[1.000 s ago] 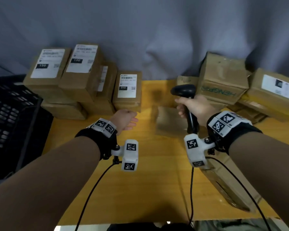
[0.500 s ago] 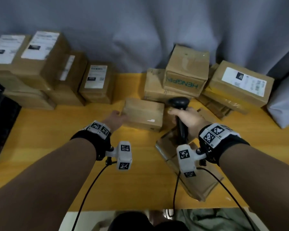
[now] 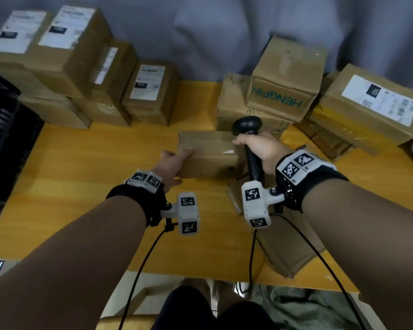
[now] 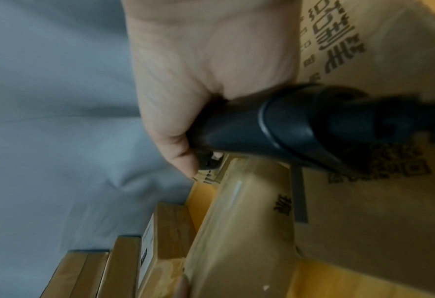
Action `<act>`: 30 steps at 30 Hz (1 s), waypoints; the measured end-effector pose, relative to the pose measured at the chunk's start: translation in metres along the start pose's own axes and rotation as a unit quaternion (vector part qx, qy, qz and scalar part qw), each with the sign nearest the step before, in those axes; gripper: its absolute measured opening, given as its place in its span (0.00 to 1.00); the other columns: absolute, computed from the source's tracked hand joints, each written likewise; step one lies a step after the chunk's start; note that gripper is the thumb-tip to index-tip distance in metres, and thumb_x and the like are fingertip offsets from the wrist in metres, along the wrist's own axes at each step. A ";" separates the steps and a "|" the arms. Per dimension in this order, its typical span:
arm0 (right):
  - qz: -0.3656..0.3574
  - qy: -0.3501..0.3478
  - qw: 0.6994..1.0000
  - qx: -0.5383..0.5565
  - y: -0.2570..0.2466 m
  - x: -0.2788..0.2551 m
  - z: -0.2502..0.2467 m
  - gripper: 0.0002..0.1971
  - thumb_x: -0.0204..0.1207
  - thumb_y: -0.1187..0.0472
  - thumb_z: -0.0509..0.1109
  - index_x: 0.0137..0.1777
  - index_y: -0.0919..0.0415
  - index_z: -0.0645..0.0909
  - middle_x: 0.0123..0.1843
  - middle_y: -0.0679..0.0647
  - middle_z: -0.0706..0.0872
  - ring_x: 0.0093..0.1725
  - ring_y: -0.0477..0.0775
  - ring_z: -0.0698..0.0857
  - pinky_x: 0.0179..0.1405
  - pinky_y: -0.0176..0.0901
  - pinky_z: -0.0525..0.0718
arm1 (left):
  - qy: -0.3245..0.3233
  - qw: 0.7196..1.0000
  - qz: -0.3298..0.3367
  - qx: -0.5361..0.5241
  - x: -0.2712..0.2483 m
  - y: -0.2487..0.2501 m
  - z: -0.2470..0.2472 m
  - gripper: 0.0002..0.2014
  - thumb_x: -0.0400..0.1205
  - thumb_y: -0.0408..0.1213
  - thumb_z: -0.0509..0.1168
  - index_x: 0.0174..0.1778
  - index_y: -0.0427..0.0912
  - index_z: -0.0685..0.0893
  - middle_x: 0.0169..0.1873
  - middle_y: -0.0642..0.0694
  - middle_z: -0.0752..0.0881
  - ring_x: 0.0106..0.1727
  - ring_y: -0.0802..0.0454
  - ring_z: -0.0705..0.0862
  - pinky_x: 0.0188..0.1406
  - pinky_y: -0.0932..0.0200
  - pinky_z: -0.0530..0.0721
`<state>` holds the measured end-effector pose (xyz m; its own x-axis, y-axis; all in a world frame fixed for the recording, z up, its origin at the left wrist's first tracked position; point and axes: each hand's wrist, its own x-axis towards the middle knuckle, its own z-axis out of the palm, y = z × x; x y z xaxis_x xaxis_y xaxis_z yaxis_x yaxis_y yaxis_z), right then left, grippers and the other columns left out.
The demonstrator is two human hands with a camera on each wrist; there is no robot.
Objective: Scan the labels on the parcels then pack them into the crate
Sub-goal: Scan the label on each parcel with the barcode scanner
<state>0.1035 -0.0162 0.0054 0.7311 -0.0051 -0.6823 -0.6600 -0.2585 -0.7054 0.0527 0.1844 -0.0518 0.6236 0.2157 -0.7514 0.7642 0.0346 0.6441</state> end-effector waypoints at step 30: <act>-0.150 0.028 0.949 0.277 -0.086 -0.072 0.016 0.06 0.73 0.69 0.75 0.46 0.62 0.82 0.51 0.63 0.88 0.59 0.64 0.87 0.64 0.58 0.84 | -0.125 0.973 0.179 -0.074 -0.085 0.134 -0.094 0.34 0.70 0.66 0.69 0.67 0.51 0.75 0.66 0.40 0.78 0.65 0.38 0.80 0.54 0.27 0.83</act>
<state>0.1047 0.0223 0.1122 0.8979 -0.0666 -0.4350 -0.3997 0.2904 -0.8694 0.0870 0.2620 0.1116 0.8798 -0.0047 -0.4753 0.4709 0.1449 0.8702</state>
